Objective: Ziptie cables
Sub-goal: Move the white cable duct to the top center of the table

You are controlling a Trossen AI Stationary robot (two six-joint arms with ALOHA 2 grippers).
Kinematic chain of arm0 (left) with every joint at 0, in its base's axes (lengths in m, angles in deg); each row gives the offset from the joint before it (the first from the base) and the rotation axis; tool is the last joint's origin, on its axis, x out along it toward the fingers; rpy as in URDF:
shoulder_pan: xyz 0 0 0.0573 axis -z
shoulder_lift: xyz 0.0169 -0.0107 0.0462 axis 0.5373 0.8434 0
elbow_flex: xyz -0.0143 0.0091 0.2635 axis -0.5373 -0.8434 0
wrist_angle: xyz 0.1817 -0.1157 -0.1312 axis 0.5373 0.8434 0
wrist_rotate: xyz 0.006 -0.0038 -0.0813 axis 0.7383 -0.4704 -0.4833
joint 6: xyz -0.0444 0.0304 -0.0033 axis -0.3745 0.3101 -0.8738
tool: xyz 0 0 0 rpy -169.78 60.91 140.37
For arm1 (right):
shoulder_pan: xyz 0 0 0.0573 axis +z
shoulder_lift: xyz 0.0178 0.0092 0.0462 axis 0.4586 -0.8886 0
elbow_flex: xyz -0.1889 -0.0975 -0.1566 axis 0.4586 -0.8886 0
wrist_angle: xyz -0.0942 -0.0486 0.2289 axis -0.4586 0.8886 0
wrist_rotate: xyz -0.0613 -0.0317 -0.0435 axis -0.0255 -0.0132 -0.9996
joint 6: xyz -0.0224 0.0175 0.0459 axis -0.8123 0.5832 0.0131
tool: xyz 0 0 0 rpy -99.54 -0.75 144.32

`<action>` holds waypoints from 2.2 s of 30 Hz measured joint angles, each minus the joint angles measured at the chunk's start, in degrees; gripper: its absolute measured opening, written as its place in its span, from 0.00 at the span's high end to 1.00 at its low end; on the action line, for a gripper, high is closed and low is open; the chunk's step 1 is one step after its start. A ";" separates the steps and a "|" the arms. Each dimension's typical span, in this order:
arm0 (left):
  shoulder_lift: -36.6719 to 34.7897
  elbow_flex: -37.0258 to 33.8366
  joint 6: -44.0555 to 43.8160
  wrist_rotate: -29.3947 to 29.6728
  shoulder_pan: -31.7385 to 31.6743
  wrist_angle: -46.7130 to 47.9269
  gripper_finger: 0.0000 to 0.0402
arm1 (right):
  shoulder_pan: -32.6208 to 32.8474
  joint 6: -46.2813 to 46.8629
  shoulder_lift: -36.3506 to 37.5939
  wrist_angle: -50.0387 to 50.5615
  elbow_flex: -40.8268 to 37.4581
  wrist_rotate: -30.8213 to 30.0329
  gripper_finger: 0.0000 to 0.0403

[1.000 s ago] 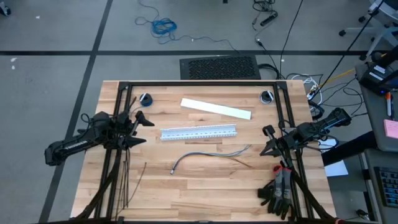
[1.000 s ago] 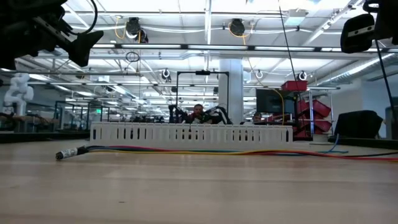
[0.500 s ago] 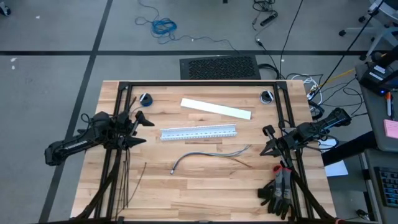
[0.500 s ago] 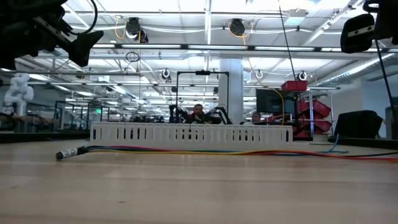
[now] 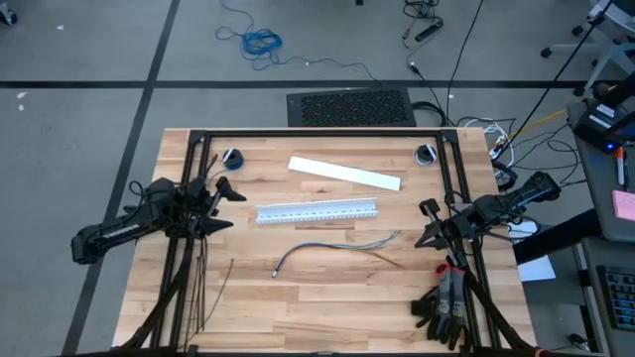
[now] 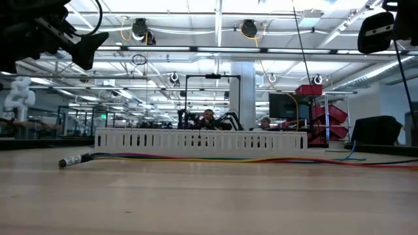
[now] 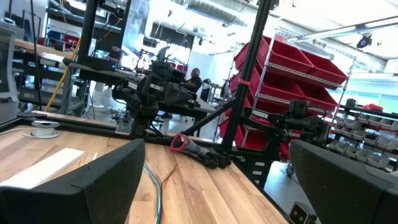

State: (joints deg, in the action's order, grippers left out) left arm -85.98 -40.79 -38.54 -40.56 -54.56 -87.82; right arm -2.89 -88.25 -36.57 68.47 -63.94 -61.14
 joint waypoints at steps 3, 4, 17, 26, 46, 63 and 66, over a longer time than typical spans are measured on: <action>0.02 -0.02 0.00 -0.02 0.02 0.00 0.02 | 0.00 1.77 0.02 -0.03 0.00 -0.08 1.00; 0.01 0.00 -0.03 0.01 0.01 0.00 0.02 | 0.00 2.52 0.02 -0.02 0.00 -0.11 1.00; 0.00 -0.01 0.13 7.28 0.00 -0.59 0.02 | 0.07 11.61 0.02 2.50 0.00 0.00 1.00; 0.00 -0.01 0.10 12.79 0.00 -3.80 0.02 | 0.39 25.65 -4.67 4.42 0.00 -8.68 1.00; 0.02 0.00 10.15 28.25 0.00 5.61 0.02 | 1.44 20.44 -47.18 -44.60 0.43 -18.93 1.00; 2.19 0.00 1.60 44.87 0.02 4.11 0.02 | -14.87 2.82 -49.33 -39.98 6.21 -31.67 1.00; 2.27 0.00 1.84 52.55 0.00 4.09 0.02 | -16.66 2.15 -50.27 -38.07 6.21 -29.84 1.00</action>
State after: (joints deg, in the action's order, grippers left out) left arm -83.71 -40.79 -36.70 11.99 -54.56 -83.73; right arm -19.56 -86.10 -86.84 30.40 -57.74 -90.98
